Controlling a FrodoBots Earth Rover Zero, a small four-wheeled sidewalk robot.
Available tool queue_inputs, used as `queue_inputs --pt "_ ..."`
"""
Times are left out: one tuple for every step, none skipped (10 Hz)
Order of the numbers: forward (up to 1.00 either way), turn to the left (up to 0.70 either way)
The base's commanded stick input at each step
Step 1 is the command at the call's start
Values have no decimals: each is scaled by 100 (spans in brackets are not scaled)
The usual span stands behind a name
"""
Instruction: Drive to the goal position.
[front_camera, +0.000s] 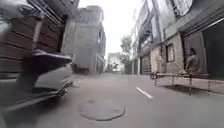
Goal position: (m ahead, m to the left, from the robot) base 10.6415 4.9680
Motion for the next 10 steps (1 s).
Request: queue_inputs --pt "100 0" --pt "100 0" --pt "100 0" --pt "100 0" --pt "100 0" --pt "100 0" --pt "100 0" --pt "100 0" --pt "100 0" --pt "100 0"
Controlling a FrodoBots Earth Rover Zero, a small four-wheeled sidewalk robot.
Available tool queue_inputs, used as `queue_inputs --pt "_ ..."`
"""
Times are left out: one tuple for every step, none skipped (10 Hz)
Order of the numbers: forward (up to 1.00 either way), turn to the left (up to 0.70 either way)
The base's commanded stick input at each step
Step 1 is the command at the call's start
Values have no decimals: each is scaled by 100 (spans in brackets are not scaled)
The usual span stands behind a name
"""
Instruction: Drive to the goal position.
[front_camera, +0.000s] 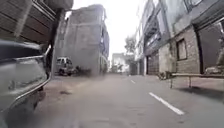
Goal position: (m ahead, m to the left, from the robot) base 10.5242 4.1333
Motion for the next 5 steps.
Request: queue_inputs --pt "100 0" --pt "100 0" --pt "100 0" --pt "100 0" --pt "100 0"
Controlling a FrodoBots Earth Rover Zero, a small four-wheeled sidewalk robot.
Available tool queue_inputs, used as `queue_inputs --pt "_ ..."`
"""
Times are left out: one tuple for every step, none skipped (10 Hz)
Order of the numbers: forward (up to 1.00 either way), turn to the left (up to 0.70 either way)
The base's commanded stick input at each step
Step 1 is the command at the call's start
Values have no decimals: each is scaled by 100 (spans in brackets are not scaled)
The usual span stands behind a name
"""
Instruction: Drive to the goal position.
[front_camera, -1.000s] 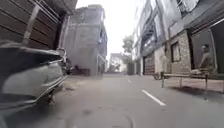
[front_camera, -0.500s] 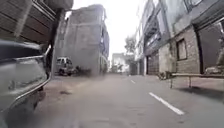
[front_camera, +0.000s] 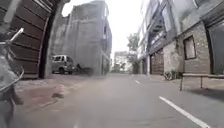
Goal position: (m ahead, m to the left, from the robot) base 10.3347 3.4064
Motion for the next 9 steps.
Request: queue_inputs --pt "100 0" --pt "100 0" --pt "100 0" --pt "100 -17" --pt "100 -40" --pt "100 -40" --pt "100 -31" --pt "100 -4" --pt "100 0"
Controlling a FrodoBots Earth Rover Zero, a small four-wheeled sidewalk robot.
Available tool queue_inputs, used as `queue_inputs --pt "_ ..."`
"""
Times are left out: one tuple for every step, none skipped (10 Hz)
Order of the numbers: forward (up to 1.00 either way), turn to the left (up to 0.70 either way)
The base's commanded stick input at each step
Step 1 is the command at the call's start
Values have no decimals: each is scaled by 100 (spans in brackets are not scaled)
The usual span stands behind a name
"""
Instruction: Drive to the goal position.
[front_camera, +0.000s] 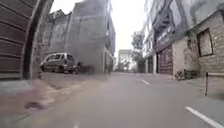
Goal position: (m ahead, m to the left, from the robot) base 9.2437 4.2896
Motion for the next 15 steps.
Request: queue_inputs --pt "100 0" --pt "100 0" --pt "100 0" --pt "100 0" --pt "100 0" --pt "100 0" --pt "100 -40" --pt "100 -40" --pt "100 -40" --pt "100 -40" --pt "100 -40" --pt "100 -40" --pt "100 -40" --pt "100 -24" --pt "100 -8"
